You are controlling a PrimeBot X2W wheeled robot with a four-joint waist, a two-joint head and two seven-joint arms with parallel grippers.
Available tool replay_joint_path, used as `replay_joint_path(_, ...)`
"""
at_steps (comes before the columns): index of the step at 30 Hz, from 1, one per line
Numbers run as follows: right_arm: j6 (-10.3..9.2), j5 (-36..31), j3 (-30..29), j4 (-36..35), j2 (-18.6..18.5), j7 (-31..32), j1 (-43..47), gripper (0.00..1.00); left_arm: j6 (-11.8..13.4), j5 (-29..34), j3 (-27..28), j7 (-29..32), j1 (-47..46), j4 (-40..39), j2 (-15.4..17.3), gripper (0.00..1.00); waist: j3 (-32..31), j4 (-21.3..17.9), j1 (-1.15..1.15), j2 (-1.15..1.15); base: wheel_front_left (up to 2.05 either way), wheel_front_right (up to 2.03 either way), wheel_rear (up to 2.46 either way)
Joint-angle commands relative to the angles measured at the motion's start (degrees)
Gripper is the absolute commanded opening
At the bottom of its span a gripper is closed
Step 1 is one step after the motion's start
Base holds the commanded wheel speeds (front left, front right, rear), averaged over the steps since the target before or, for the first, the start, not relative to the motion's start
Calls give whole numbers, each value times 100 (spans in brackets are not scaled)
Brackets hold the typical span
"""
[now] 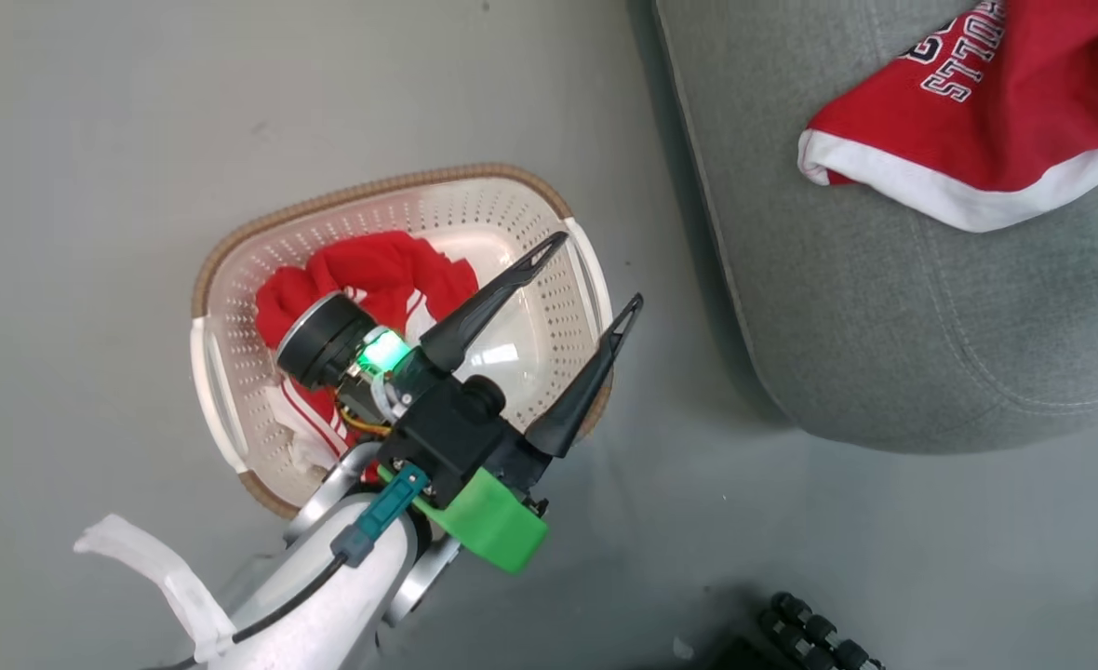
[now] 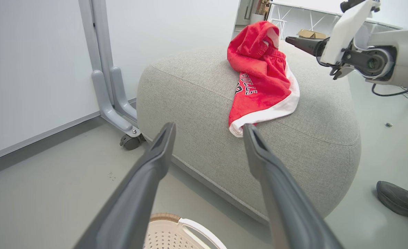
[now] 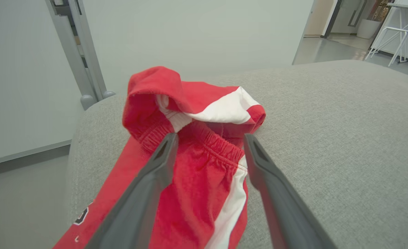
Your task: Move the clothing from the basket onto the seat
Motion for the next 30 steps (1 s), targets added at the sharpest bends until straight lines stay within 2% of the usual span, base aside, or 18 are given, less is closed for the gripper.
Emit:
replay_joint_path(1,-4,-57,-12,-169,85,-19,246,100,59,-36,32,-82,112,54,-34,100,-429,102,0,0,0,0,0)
replay_joint_path(8,-5,-212,229,-1003,559,-19,1115,100,285,-273,217,-323,421,290,-93,100,-1037,279,0,0,0,0,0)
replay_joint_path(15,-5,-223,796,-1635,843,-19,1849,100,603,-480,590,-489,682,508,-173,100,-1526,468,0,0,0,0,0)
replay_joint_path(20,-5,-260,1359,-2015,932,-19,2286,100,786,-648,1014,-564,856,563,-173,100,-1810,611,0,0,0,0,0)
replay_joint_path(30,-5,-443,1998,-2390,967,58,2882,100,1085,-715,2022,-561,1491,562,-229,100,-2289,1030,0,0,0,0,0)
